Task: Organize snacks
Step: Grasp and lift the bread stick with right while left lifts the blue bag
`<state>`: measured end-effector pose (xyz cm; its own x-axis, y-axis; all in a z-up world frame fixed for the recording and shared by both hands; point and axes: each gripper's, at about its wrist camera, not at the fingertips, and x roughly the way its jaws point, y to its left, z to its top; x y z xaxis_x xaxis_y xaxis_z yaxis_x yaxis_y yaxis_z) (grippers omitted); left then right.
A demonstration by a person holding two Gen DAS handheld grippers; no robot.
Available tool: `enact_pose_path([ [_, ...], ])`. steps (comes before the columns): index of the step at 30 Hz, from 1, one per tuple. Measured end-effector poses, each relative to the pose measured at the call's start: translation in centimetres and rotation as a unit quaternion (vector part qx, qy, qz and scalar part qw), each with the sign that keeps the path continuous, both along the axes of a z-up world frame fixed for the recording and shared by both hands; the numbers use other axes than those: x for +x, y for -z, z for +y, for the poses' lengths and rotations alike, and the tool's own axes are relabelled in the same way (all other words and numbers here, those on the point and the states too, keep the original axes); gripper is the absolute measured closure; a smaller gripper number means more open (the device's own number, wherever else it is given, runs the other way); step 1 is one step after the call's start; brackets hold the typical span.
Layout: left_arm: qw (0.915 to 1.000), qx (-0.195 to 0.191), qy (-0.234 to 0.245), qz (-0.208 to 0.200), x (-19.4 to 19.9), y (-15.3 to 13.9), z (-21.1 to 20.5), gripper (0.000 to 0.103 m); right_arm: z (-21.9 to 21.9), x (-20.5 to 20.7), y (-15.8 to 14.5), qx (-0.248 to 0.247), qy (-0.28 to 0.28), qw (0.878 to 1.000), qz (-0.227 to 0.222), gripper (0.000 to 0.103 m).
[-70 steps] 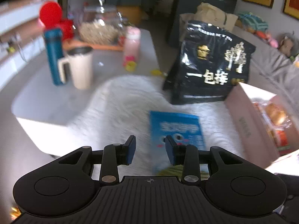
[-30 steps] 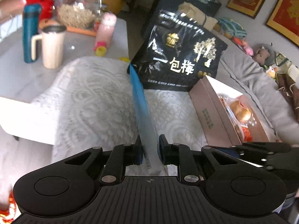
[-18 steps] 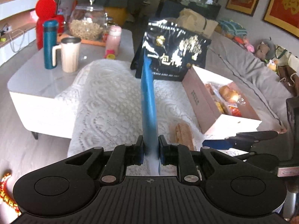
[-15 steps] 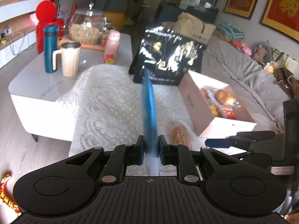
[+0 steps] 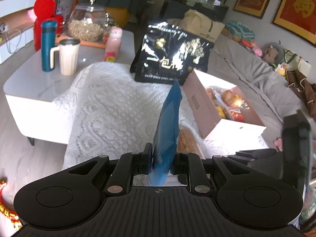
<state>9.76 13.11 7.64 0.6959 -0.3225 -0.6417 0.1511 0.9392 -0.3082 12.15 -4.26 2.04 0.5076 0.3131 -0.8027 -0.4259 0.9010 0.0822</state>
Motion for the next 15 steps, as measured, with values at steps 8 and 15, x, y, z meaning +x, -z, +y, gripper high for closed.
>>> enact_pose_path([
  [8,0.9998,-0.007,-0.004,0.02,3.0,2.3,-0.8,0.082,-1.6,-0.1,-0.5,0.011,0.006,1.0,-0.007,0.073],
  [15,0.9995,-0.013,0.022,0.019,3.2,0.5,-1.8,0.084,-3.1,1.0,-2.3,0.021,0.012,0.999,-0.025,0.074],
])
